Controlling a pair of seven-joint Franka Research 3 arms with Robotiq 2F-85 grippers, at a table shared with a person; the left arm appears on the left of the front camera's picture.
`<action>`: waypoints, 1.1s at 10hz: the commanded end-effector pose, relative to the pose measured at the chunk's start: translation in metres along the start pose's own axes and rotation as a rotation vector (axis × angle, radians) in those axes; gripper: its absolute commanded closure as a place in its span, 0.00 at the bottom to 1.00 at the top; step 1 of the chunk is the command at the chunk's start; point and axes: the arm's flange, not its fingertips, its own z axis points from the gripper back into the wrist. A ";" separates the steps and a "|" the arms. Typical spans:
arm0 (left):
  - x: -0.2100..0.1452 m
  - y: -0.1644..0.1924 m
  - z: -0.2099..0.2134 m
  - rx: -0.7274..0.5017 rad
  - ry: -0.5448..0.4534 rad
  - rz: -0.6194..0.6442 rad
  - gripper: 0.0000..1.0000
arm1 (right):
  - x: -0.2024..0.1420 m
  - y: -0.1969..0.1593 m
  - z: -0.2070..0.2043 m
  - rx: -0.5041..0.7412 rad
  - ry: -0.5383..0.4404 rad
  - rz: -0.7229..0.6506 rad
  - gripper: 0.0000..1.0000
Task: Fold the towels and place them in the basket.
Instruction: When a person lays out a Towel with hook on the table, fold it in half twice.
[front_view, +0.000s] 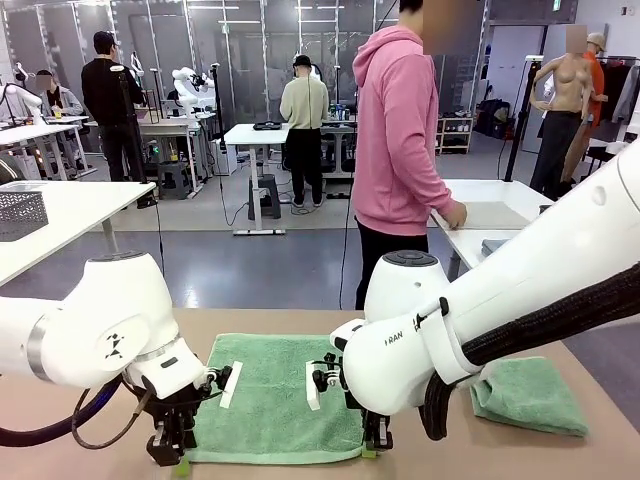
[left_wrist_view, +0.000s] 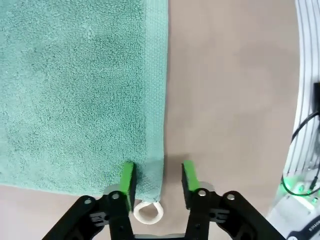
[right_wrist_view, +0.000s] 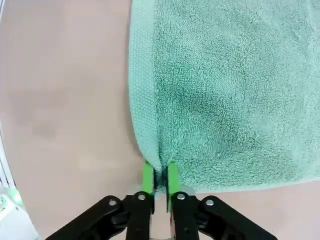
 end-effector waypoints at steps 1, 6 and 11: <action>-0.002 0.003 -0.005 -0.015 -0.030 -0.019 0.92 | -0.001 0.003 -0.006 0.032 0.009 0.001 1.00; 0.000 0.012 -0.006 -0.013 -0.046 -0.021 1.00 | -0.003 0.001 0.004 0.024 0.017 0.001 1.00; -0.002 0.003 0.022 0.018 -0.069 -0.010 1.00 | 0.002 0.010 0.039 -0.001 -0.040 -0.006 1.00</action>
